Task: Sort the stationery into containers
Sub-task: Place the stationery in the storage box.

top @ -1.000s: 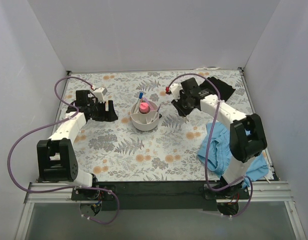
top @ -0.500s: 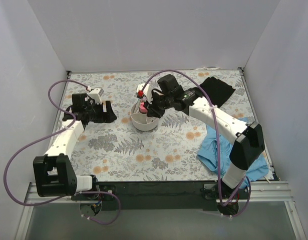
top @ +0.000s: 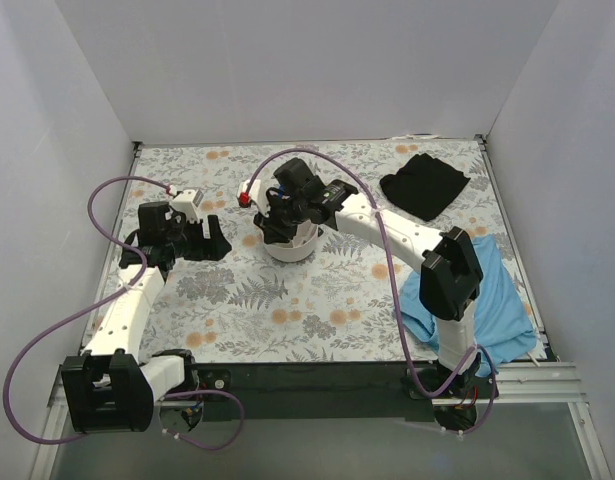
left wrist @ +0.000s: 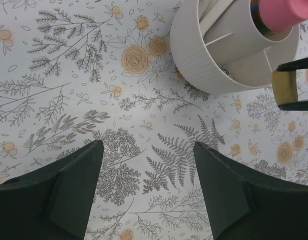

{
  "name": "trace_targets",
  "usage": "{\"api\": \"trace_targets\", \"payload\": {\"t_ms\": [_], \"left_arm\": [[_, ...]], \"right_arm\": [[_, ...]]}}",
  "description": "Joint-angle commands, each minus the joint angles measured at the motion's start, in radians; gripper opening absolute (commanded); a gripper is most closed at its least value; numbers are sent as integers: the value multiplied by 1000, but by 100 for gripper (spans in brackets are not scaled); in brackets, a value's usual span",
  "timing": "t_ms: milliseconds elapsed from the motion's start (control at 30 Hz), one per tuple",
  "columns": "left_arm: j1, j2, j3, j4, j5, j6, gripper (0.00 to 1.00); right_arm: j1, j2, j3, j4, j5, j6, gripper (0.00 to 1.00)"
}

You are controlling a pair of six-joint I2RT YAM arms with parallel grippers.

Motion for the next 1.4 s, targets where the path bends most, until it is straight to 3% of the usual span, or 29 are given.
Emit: {"api": "trace_targets", "payload": {"t_ms": [0,533,1167,1200,1367], "left_arm": [[5,-59,-18,-29,-18,18,73],[5,-64,-38,-34,-23,20,73],[7,-32,-41,4,-24,-6,73],[7,-30,-40,4,-23,-8,73],[7,-19,-35,7,-23,-3,73]], "right_arm": [[31,14,39,42,48,-16,21],[71,70,42,79,118,-404,20],[60,101,18,93,178,-447,20],[60,101,16,102,183,-445,21],[59,101,9,134,227,-402,54]]}}
